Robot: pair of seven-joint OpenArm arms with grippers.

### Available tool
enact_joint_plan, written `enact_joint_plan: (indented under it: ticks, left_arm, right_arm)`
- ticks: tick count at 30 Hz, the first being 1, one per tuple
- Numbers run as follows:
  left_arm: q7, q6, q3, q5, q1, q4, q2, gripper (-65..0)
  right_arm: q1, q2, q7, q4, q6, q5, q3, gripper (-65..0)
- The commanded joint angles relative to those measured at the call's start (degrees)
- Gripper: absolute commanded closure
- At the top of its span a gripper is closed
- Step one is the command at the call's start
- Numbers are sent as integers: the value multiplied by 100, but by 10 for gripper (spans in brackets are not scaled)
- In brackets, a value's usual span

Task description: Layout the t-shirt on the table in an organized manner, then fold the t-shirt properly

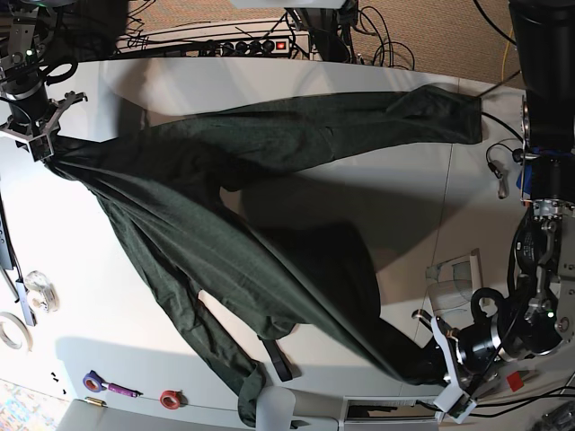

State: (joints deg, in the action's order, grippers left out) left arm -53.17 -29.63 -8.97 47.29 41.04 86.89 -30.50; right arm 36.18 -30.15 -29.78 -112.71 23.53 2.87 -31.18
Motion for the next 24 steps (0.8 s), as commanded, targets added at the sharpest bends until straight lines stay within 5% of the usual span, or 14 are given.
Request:
enact_joint_plan:
  ticks: [1,6,11,24]
  left_arm:
    - [-2,-101,50,267,208,203,-81,0]
    - [-1408,-658,50,1593,-59,957,-129,0]
    - [-1631,-750,50,1832,-1121,1298,-396,0]
    - [-1530,-575,50,-592,-3344,1233,-573,0]
  right_arm:
    - [0,-90,87,-79,-107,-31,-66,0]
    - [0,-79,83,-79,-107,-31,-66,0]
    - [0,-79,70,-79,-107,-31,-66,0]
    - [0,-81,59,-79,-105,-31,-66,0]
